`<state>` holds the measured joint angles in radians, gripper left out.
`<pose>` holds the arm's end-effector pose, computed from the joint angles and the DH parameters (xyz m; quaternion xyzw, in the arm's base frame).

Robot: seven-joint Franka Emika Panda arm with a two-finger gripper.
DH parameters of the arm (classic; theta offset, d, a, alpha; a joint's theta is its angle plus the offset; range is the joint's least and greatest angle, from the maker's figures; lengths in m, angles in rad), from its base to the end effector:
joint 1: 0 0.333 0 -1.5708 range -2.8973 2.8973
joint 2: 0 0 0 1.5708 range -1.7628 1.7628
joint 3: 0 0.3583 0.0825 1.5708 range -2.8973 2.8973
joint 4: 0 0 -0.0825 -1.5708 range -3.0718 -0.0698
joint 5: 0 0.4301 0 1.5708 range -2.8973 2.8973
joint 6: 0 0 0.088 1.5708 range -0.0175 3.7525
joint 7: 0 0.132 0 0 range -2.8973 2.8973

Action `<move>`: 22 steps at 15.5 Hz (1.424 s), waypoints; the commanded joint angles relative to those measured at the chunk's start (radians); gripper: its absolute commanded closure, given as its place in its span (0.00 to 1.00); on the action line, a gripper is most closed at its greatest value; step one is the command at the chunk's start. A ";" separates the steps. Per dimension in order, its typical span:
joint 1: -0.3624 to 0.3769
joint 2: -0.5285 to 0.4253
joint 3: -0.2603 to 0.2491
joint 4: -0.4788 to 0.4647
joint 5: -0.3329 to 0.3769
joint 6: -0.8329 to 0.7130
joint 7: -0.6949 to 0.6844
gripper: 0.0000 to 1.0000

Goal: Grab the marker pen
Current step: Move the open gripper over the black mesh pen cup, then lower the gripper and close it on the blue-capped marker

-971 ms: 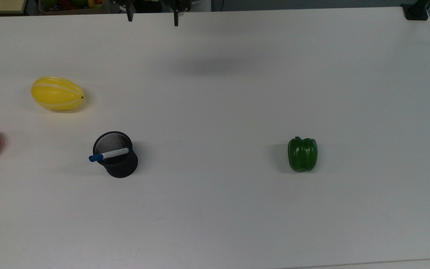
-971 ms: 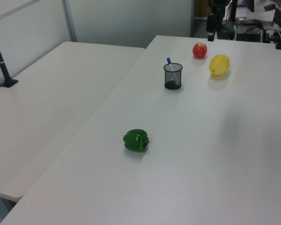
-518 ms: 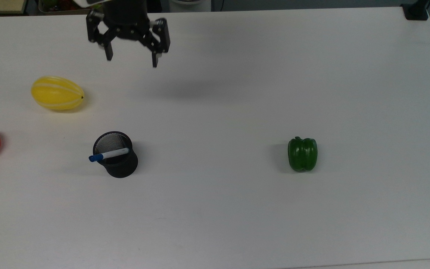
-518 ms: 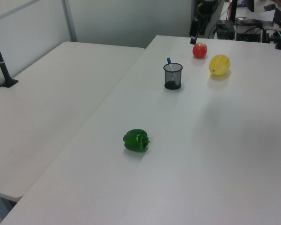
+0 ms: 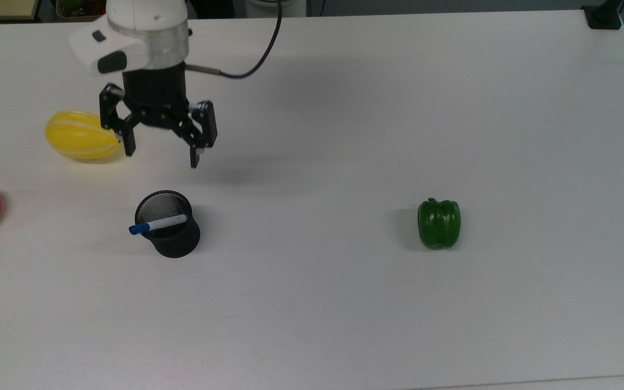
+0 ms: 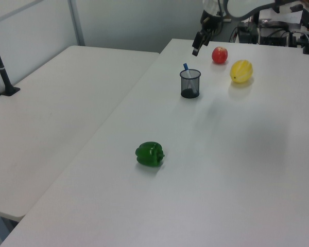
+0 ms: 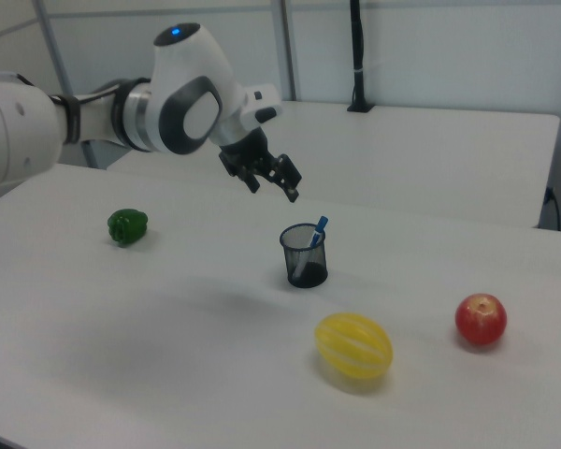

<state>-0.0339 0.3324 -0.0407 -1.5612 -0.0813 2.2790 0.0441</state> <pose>0.7580 -0.0563 0.4977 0.9800 -0.0358 0.1907 0.0446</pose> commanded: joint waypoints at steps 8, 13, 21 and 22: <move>-0.049 0.204 -0.008 0.013 -0.009 0.421 0.003 0.01; -0.052 0.221 -0.008 0.009 -0.009 0.461 0.003 0.41; -0.050 0.228 -0.008 -0.002 -0.028 0.462 0.002 0.62; -0.050 0.226 -0.008 -0.002 -0.028 0.462 0.002 0.67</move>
<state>-0.0907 0.5557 -0.0412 -1.5606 -0.0911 2.7233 0.0444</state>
